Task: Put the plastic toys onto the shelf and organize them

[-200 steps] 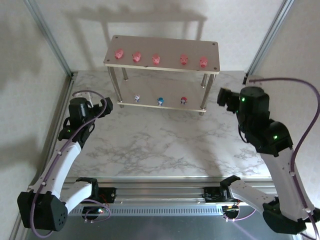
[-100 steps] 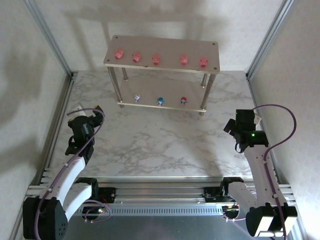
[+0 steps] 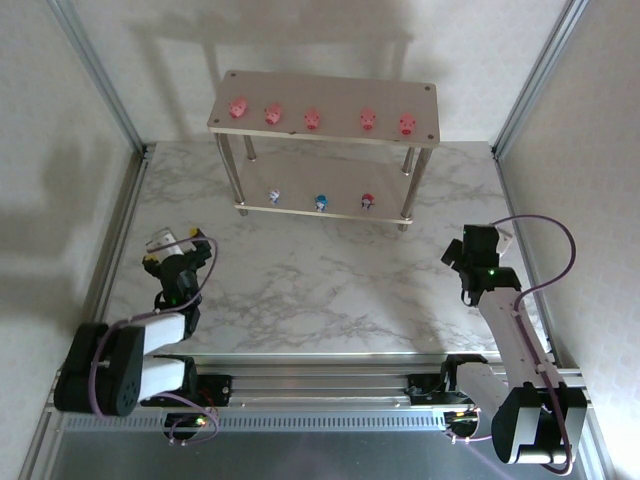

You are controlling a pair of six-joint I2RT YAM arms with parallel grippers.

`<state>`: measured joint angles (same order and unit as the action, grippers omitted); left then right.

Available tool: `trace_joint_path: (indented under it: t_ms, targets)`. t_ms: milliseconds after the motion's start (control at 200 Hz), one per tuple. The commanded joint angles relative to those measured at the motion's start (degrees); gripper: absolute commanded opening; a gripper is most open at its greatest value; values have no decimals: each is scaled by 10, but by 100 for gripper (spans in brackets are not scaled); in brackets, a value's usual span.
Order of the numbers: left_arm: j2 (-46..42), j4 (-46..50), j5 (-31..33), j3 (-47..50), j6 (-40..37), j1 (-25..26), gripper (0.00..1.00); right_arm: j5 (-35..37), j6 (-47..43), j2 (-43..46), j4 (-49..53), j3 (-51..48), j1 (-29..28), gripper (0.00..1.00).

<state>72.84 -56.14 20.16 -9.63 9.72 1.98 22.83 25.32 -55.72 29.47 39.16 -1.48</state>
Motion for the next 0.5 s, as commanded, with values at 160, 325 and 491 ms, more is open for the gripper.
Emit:
trace_joint_path:
  t_ms: [160,325,491]
  targets:
    - [131,-247,-97,7,-97,-2,100,-7,-50,11,-157,-67,4,99]
    - [157,-236,-129,-9,-90,-17,100,-20,-101,31,-295,-130,4,99]
    - [154,-199,-167,-24,-81,-34,99,-49,-128,12,-539,-240,3,99]
